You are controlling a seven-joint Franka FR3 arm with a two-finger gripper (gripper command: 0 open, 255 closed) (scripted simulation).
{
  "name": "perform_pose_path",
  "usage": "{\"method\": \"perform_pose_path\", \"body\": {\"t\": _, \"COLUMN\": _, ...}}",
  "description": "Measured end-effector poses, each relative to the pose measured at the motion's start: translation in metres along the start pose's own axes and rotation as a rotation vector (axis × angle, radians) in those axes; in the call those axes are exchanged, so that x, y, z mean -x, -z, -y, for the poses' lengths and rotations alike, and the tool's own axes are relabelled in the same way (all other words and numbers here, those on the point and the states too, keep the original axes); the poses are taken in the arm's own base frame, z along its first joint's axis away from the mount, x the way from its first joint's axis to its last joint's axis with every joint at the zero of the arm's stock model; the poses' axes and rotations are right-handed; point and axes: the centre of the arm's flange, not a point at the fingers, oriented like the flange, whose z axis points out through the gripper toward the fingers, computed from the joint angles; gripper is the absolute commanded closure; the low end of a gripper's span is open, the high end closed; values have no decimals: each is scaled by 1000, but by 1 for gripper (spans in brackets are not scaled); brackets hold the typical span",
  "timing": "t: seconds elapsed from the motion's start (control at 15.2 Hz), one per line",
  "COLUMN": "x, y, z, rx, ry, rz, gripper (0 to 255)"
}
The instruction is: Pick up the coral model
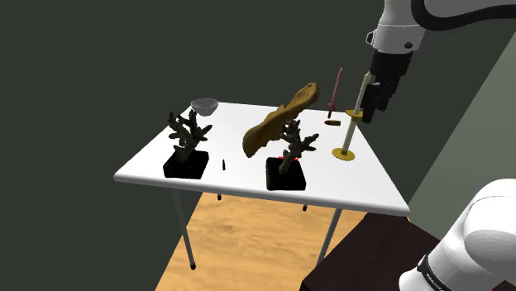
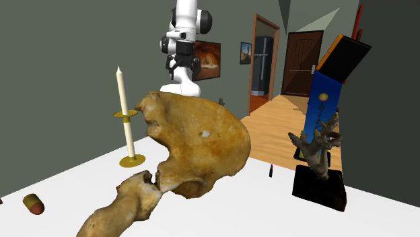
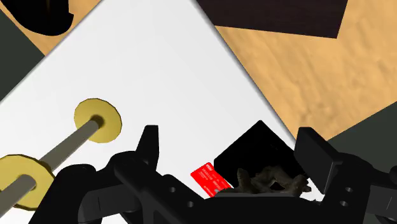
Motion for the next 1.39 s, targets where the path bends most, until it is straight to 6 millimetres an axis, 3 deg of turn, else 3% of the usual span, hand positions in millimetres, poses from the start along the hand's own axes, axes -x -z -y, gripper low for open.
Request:
{"method": "perform_pose_path", "body": {"t": 0.13, "x": -4, "y": -1, "z": 3, "rx": -6, "ry": 4, "rz": -2, "gripper": 0}}
{"method": "perform_pose_path", "body": {"t": 0.86, "x": -113, "y": -25, "z": 49, "rx": -148, "ry": 88, "rz": -54, "gripper": 0}}
{"method": "perform_pose_path", "body": {"t": 1.12, "x": -155, "y": -29, "z": 75, "rx": -202, "ry": 120, "rz": -74, "gripper": 0}}
{"method": "perform_pose_path", "body": {"t": 1.39, "x": -169, "y": -41, "z": 83, "rx": -221, "ry": 131, "rz": -81, "gripper": 0}}
